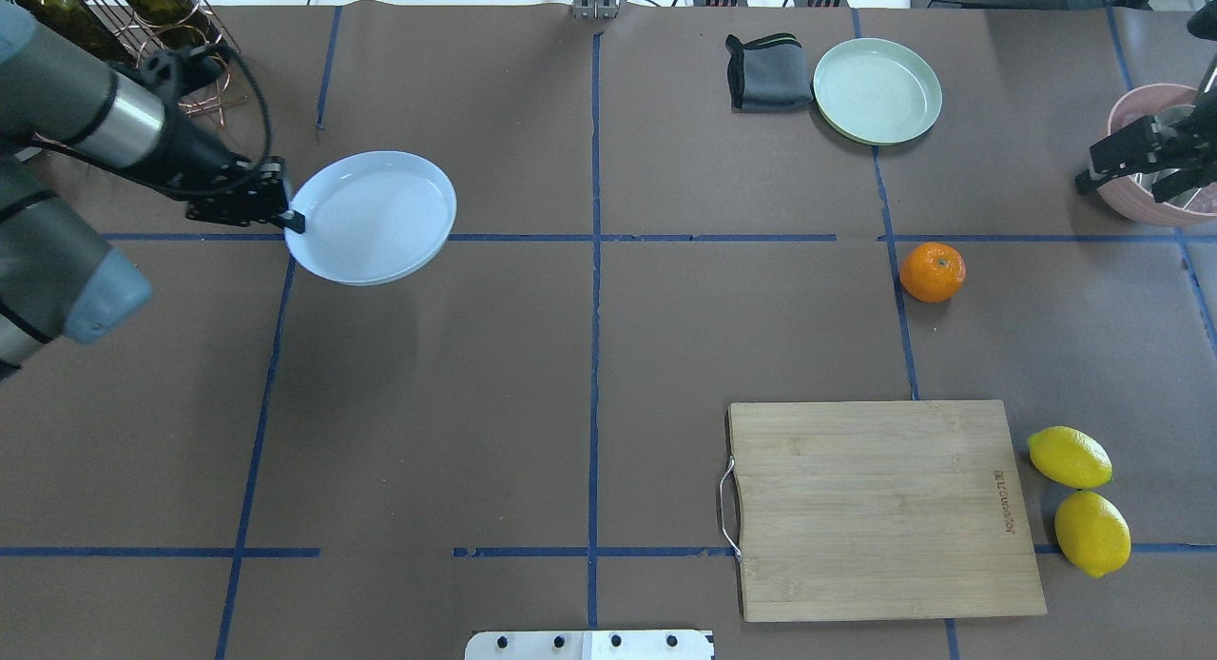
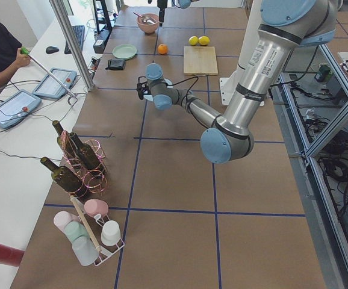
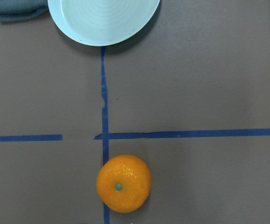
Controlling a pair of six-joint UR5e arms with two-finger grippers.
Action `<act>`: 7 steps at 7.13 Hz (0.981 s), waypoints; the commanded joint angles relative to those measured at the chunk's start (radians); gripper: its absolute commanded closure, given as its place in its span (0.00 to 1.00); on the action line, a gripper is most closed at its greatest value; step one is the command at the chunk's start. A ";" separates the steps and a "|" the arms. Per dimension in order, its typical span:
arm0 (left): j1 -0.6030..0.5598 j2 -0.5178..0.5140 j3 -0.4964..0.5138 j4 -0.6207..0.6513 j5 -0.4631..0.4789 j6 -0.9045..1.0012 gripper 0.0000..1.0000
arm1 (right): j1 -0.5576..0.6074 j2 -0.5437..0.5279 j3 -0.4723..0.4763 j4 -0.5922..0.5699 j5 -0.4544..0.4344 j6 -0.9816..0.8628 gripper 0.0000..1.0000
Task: Pick orange to plate
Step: 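Slide the plate to centre with left gripper while right gripper reaches for orange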
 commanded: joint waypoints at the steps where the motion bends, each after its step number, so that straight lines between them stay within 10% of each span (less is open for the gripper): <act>1: 0.094 -0.073 0.063 -0.037 0.126 -0.091 1.00 | -0.074 0.000 -0.001 0.040 -0.069 0.055 0.00; 5: 0.142 -0.124 0.158 -0.116 0.211 -0.151 1.00 | -0.100 0.002 -0.008 0.040 -0.077 0.057 0.00; 6: 0.142 -0.127 0.158 -0.122 0.209 -0.148 0.25 | -0.118 0.002 -0.009 0.040 -0.106 0.060 0.00; 7: 0.142 -0.124 0.153 -0.142 0.211 -0.143 0.00 | -0.152 0.002 -0.015 0.040 -0.139 0.060 0.00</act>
